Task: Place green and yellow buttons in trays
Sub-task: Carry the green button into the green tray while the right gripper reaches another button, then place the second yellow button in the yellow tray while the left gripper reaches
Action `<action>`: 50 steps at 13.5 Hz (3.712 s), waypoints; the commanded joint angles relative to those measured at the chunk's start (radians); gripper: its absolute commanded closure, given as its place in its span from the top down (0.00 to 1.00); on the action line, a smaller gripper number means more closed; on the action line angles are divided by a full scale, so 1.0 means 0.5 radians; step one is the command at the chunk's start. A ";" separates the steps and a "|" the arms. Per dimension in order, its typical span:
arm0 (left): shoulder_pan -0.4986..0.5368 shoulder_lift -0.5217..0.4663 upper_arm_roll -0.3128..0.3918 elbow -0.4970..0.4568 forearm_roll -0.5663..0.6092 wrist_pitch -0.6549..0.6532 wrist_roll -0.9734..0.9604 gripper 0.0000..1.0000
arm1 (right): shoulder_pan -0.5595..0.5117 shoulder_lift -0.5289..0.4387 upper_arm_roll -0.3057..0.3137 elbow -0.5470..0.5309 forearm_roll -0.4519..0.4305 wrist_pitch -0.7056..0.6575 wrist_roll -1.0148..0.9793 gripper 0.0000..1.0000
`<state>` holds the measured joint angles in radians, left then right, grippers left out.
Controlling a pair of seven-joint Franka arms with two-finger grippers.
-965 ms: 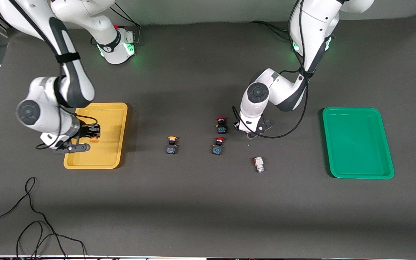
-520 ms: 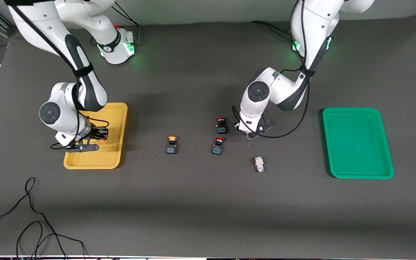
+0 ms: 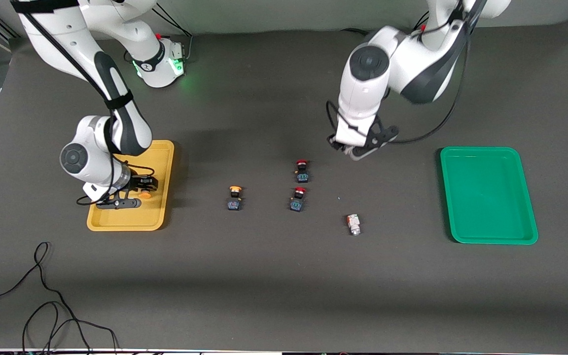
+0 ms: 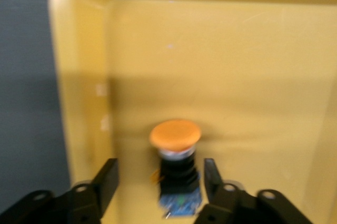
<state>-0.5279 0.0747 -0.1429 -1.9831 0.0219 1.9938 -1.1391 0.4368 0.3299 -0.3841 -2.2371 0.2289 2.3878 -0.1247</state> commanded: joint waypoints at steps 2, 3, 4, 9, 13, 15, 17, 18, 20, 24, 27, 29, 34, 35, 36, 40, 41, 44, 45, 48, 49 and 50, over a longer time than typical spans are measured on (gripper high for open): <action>0.410 -0.192 0.028 -0.007 -0.004 -0.311 0.931 0.00 | 0.019 -0.181 -0.008 0.325 0.058 -0.614 0.178 1.00; 0.573 -0.214 0.037 -0.004 -0.007 -0.373 1.220 0.00 | 0.043 -0.172 -0.005 0.436 0.058 -0.746 0.267 1.00; 0.732 -0.229 0.037 0.002 -0.007 -0.422 1.478 0.00 | 0.117 -0.154 -0.005 0.522 0.058 -0.829 0.386 1.00; 1.380 -0.116 0.043 0.021 0.030 -0.344 2.396 0.00 | 0.513 0.100 -0.002 0.893 0.158 -0.846 0.979 1.00; 1.491 0.135 0.043 -0.016 0.030 -0.116 2.468 0.00 | 0.673 0.459 -0.002 1.209 0.340 -0.763 1.188 1.00; 1.488 0.209 0.043 -0.111 0.030 0.092 2.441 0.00 | 0.706 0.573 0.001 1.195 0.340 -0.583 1.188 1.00; 1.488 0.313 0.043 -0.209 0.030 0.334 2.419 0.00 | 0.752 0.684 0.001 1.188 0.340 -0.435 1.191 1.00; 1.491 0.387 0.046 -0.212 0.030 0.405 2.419 0.00 | 0.771 0.727 0.001 1.185 0.343 -0.371 1.191 1.00; 1.513 0.516 0.053 -0.212 0.030 0.567 2.419 0.00 | 0.792 0.803 0.001 1.167 0.343 -0.279 1.194 1.00; 1.510 0.664 0.089 -0.212 0.054 0.755 2.419 0.25 | 0.829 0.816 0.001 1.063 0.340 -0.152 1.194 0.92; 1.510 0.658 0.089 -0.206 0.054 0.752 2.413 0.99 | 0.829 0.804 0.001 1.050 0.343 -0.155 1.197 0.00; 1.510 0.600 0.089 -0.200 0.054 0.698 2.358 0.99 | 0.829 0.795 -0.002 1.044 0.343 -0.158 1.197 0.00; 1.476 0.140 0.071 -0.099 0.054 0.180 2.355 0.99 | 0.808 0.617 -0.035 1.050 0.340 -0.332 1.185 0.00; 1.428 0.087 0.071 -0.050 0.054 0.088 2.346 0.99 | 0.802 0.522 -0.072 1.053 0.319 -0.482 1.173 0.00; 1.388 0.075 0.071 0.008 0.051 0.029 2.306 0.99 | 0.814 0.427 -0.151 1.047 0.312 -0.626 1.149 0.00; 1.088 0.081 0.065 0.061 0.024 0.068 1.985 0.99 | 0.826 0.135 -0.458 1.041 0.212 -1.078 0.766 0.00; 0.962 0.084 0.068 0.073 0.024 0.074 1.841 0.99 | 0.823 0.095 -0.529 1.038 0.132 -1.158 0.646 0.00; 0.551 0.200 0.068 0.137 0.027 0.206 1.307 0.99 | 0.826 0.043 -0.808 0.953 0.082 -1.238 0.177 0.00; 0.437 0.282 0.068 0.229 0.024 0.203 1.111 0.99 | 0.823 0.040 -0.879 0.907 0.082 -1.220 0.045 0.00; 0.240 0.513 0.068 0.511 0.024 0.163 0.662 0.99 | 0.826 0.037 -0.989 0.680 0.082 -0.951 -0.234 0.00; 0.237 0.565 0.065 0.521 0.024 0.206 0.643 0.99 | 0.823 0.037 -1.020 0.585 0.082 -0.822 -0.332 0.00; 0.234 0.654 0.068 0.576 0.018 0.249 0.634 0.99 | 0.814 0.037 -1.023 0.472 0.082 -0.663 -0.409 0.00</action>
<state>-0.4075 0.3185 -0.1291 -1.7699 0.0279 2.1033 -0.7924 0.8284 0.3702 -0.8783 -1.9008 0.2831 1.9426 -0.2538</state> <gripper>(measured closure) 0.013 0.590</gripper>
